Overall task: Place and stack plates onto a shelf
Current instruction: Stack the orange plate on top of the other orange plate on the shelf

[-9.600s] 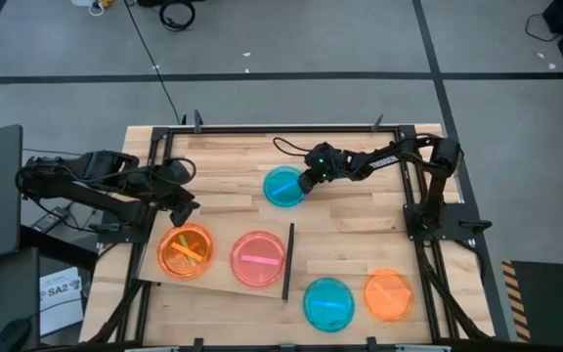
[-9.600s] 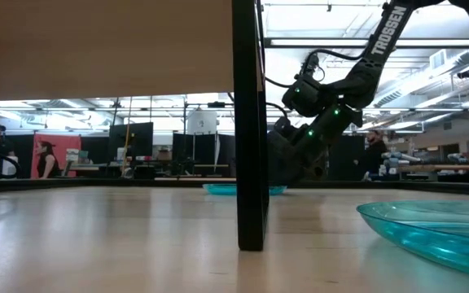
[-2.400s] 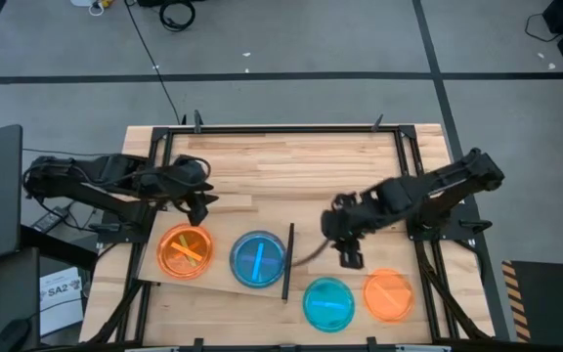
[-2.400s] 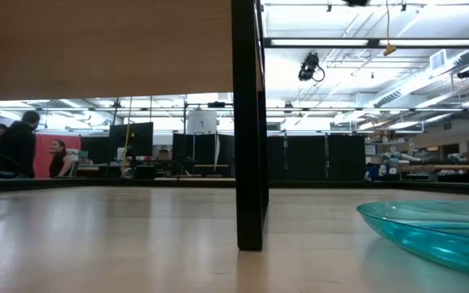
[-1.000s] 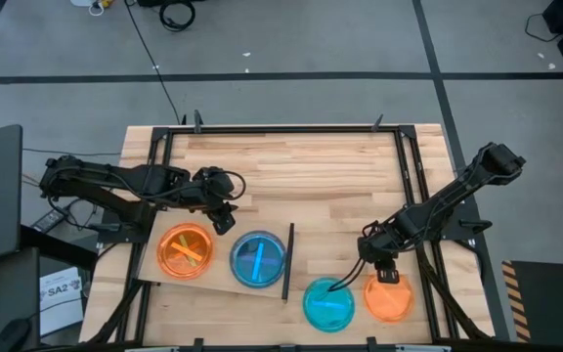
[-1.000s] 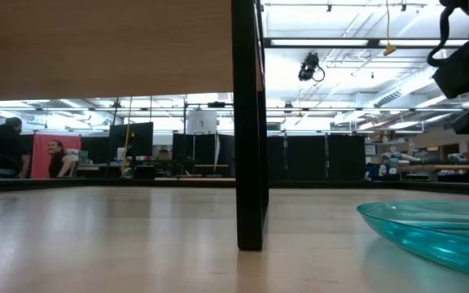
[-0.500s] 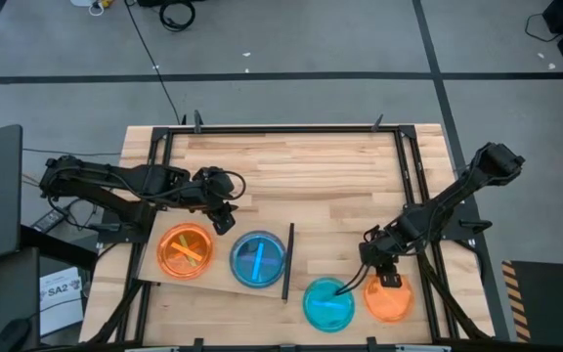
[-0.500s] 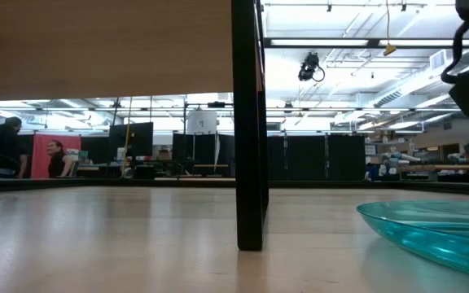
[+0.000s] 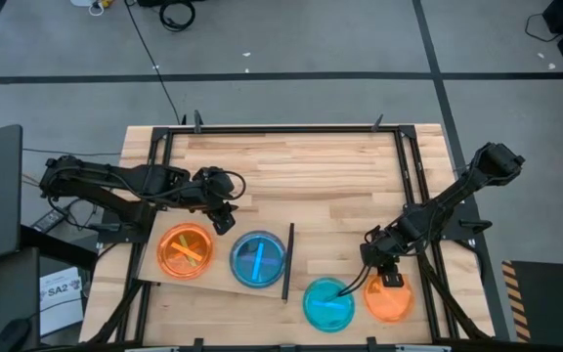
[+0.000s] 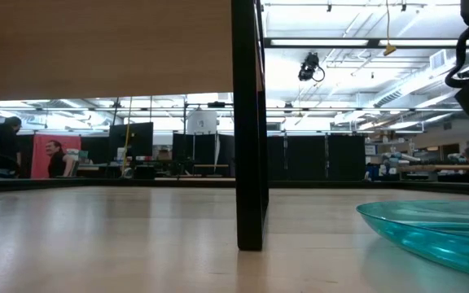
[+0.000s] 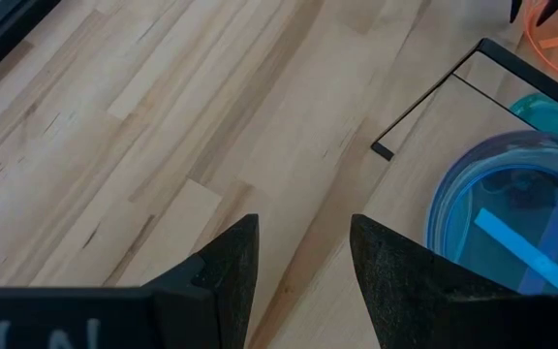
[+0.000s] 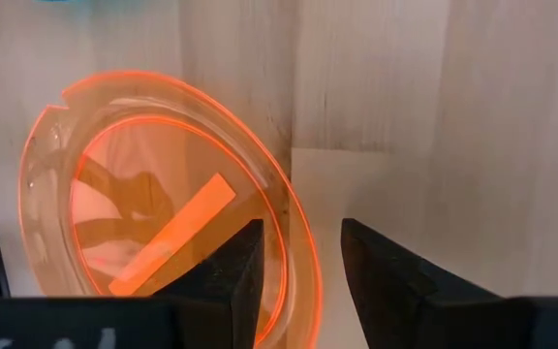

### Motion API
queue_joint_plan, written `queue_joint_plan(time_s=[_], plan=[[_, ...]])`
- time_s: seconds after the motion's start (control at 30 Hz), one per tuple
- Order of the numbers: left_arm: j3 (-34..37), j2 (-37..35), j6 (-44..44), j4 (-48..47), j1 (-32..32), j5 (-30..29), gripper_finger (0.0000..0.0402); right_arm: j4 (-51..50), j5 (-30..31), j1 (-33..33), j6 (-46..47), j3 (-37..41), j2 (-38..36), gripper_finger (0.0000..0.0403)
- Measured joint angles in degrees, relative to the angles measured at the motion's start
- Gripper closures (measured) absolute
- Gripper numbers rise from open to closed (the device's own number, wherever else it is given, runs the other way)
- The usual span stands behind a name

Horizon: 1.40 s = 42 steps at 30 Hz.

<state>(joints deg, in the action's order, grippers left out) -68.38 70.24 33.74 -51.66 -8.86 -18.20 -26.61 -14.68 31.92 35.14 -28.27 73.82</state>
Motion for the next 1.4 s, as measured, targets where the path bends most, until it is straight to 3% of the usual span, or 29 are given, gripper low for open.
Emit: queue_joint_plan(time_s=[1.07,1.4], plan=[[0.0,0.0,0.0,-0.02,0.0,0.02,0.023,4.74,-0.61,0.0,-0.33,2.84,0.11,0.039],[0.0,0.0,0.0,-0.02,0.0,0.02,0.023,4.66,-1.07,0.0,-0.2,2.84,0.09,0.0393]])
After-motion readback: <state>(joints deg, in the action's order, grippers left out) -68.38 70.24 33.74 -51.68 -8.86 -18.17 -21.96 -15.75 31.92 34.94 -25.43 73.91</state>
